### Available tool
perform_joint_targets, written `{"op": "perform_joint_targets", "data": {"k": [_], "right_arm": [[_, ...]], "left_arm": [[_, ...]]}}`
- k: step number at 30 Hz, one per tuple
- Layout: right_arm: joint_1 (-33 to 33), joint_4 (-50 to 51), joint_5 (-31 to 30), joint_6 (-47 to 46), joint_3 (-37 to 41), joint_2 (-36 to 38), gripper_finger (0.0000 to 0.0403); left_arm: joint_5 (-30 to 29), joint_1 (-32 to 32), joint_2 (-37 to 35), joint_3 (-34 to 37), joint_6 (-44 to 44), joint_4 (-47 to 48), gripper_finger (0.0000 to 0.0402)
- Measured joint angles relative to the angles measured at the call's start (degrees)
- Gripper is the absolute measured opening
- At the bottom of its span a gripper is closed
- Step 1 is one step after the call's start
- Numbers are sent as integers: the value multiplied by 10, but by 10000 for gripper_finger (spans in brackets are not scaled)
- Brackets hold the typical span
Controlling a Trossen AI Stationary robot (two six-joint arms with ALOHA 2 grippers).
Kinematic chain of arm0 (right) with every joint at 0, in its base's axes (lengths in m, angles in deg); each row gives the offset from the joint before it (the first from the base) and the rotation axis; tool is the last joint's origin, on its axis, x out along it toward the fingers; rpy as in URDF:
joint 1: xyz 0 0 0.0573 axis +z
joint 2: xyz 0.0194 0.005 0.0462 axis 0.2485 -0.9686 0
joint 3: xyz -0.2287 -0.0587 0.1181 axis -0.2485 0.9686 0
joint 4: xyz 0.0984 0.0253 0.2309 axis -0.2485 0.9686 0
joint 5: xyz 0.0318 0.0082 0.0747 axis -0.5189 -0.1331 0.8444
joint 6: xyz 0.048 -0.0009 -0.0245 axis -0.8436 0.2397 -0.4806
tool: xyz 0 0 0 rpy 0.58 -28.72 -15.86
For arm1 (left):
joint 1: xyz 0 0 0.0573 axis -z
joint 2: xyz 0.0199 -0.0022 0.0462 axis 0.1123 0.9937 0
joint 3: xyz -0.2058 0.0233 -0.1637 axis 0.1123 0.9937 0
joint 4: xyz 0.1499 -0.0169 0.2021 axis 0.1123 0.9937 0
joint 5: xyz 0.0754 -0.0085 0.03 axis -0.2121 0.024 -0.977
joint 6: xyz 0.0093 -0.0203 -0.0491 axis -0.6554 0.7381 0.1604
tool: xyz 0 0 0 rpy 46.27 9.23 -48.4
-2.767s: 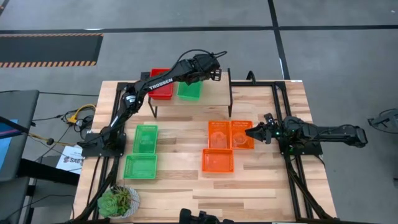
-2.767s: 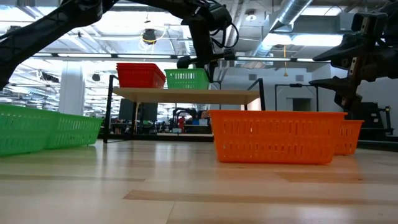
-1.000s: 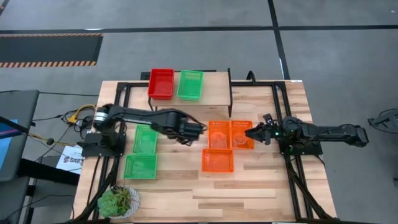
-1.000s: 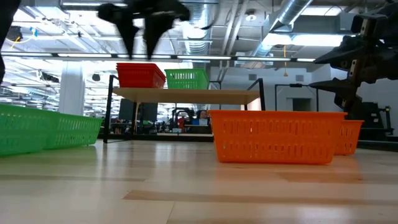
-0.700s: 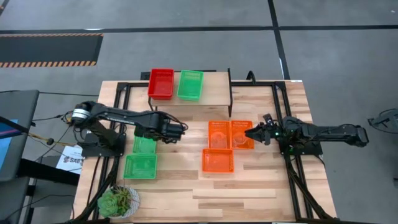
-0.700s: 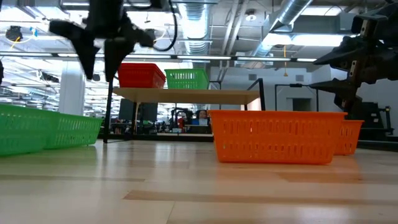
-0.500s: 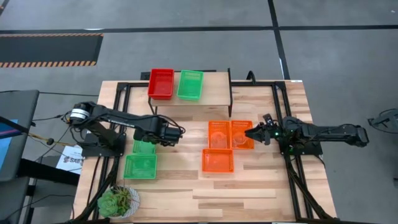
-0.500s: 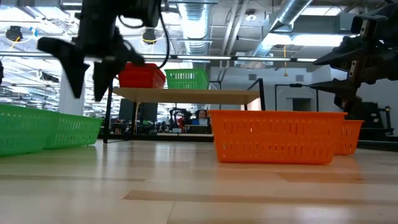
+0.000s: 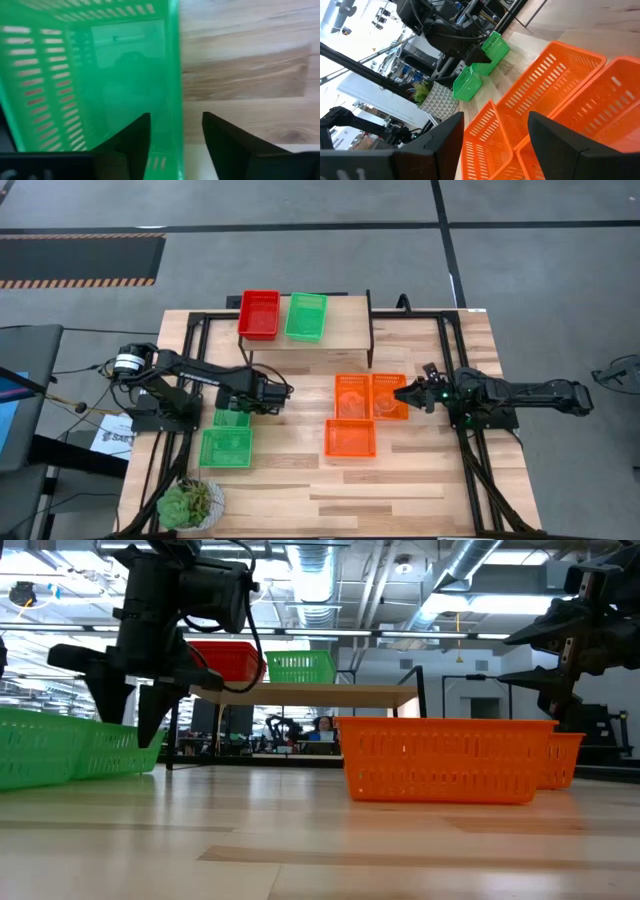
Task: Stack baskets on shelf by color
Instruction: Stack the top green bin on top of the green bin on the shelf
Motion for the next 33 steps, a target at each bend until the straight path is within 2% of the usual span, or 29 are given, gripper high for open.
{"op": "perform_joint_targets", "data": {"k": [9, 15, 21, 27, 33], "right_arm": [[0, 0, -1, 0, 0, 0, 244], [0, 0, -1, 0, 0, 0, 244], [0, 0, -1, 0, 0, 0, 244], [0, 0, -1, 0, 0, 0, 244], [0, 0, -1, 3, 0, 0, 244]], "left_arm": [[-8, -9, 7, 0, -8, -5, 11], [-9, -9, 7, -4, -15, -2, 2], [-4, -9, 6, -41, -7, -2, 1], [9, -9, 6, -103, -17, -3, 0], [52, -3, 6, -196, -50, -1, 0]]}}
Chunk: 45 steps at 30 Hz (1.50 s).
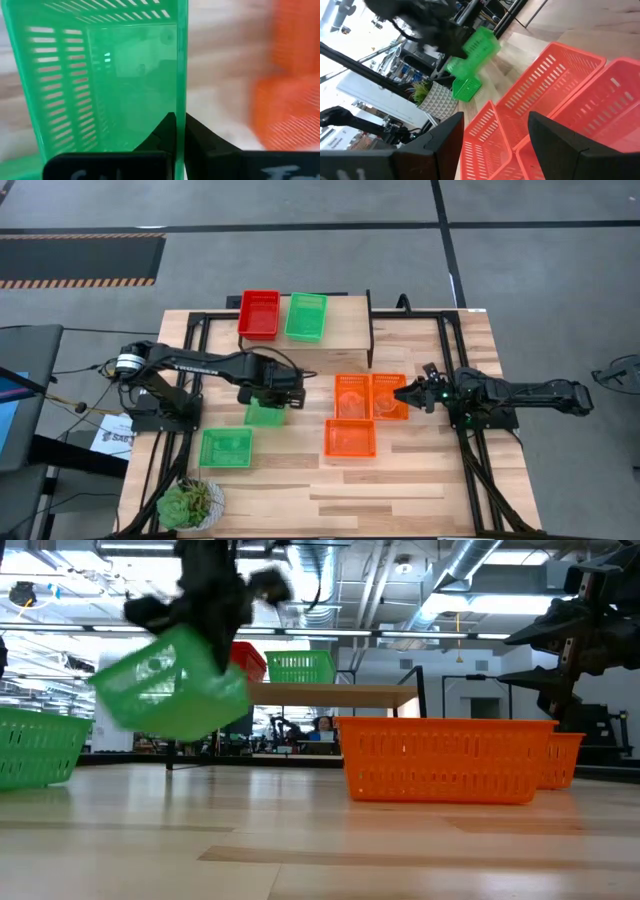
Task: Stack baskets on shelf by color
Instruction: Stack the top green bin on top of the green bin on the shelf
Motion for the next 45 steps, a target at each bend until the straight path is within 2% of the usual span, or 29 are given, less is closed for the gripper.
{"op": "perform_joint_targets", "data": {"k": [3, 10, 18, 21, 27, 38, 45], "right_arm": [[0, 0, 0, 11, 0, 0, 244], [0, 0, 0, 13, 0, 0, 244], [0, 0, 0, 13, 0, 0, 244], [0, 0, -2, 13, 0, 0, 244], [0, 0, -2, 13, 0, 0, 244], [0, 1, -4, 9, 0, 0, 244], [0, 1, -6, 8, 0, 0, 244]], "left_arm": [[16, 7, 0, -58, -9, 0, 0], [2, 26, 0, -206, -5, -8, 0], [-162, 20, -1, -357, -48, -42, 0], [-203, 3, -1, -393, -77, -41, 0], [-242, -43, -1, -435, -131, -41, 0], [-245, -154, 17, -437, -205, -36, 0], [-238, -188, 44, -437, -225, -38, 0]]}}
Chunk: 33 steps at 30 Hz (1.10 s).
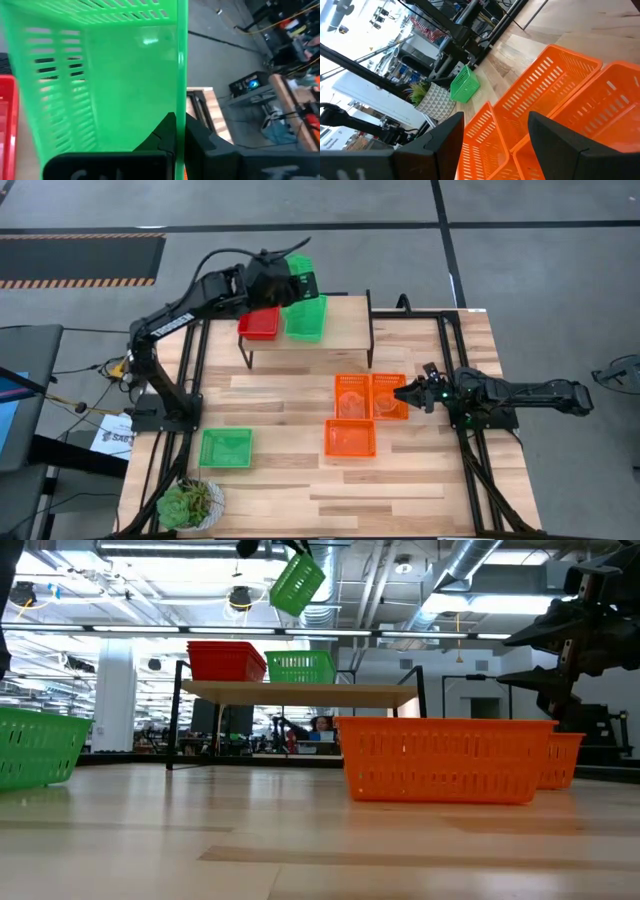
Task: Stack baskets on shelf by color
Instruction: Stack the top green bin on top of the green bin on the shelf
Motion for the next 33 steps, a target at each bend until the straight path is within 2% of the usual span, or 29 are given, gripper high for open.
{"op": "perform_joint_targets", "data": {"k": [11, 20, 28, 33], "right_arm": [[0, 0, 0, 0, 0, -6, 244], [0, 0, 0, 0, 0, -8, 244], [0, 0, 1, 0, 0, -8, 244], [0, 0, 1, 0, 0, -8, 244]], "left_arm": [[-39, -7, 58, 0, -13, 78, 0], [-20, -7, 118, 0, -40, 78, 0], [-42, -8, 119, 0, -61, 77, 1], [-29, -8, 119, 0, -85, 78, 27]]}}
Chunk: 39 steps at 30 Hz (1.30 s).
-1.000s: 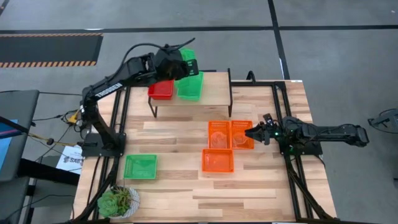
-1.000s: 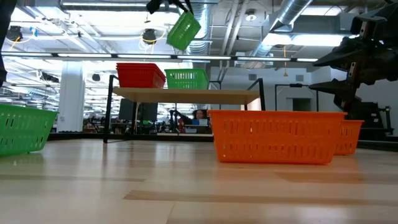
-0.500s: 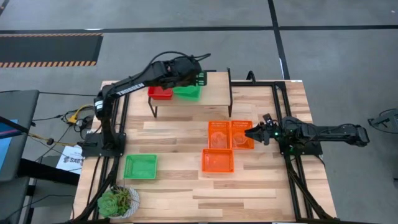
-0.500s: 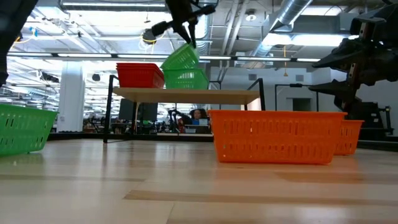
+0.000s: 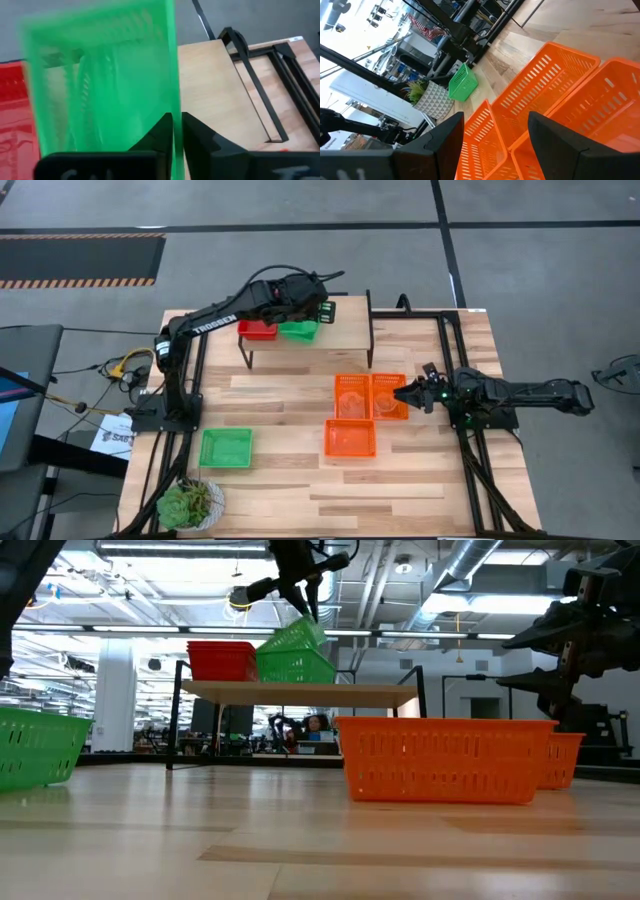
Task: Stack baskets on shelf by color
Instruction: Stack the top green bin on top of the green bin on the shelf
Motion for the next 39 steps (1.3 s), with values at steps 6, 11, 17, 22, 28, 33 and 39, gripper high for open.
{"op": "perform_joint_targets", "data": {"k": [6, 11, 17, 22, 28, 33, 39], "right_arm": [[0, 0, 0, 2, 0, 0, 244], [0, 0, 0, 2, 0, 0, 244], [0, 0, 0, 0, 0, 0, 244], [0, 0, 1, 0, 0, 0, 244], [0, 0, 1, 0, 0, 0, 244], [0, 0, 2, 0, 0, 0, 244], [0, -1, 2, -1, 0, 0, 244]], "left_arm": [[-5, 0, 0, 0, -5, -2, 87], [0, 0, 0, 0, -5, -5, 129], [28, 16, -2, 0, -53, -142, 117], [-22, 22, -1, 4, -57, -128, 33], [-21, 18, 1, 35, -41, -95, 7], [-24, 16, 21, 36, -26, -64, 1], [4, 16, 42, 36, -24, -61, 0]]}}
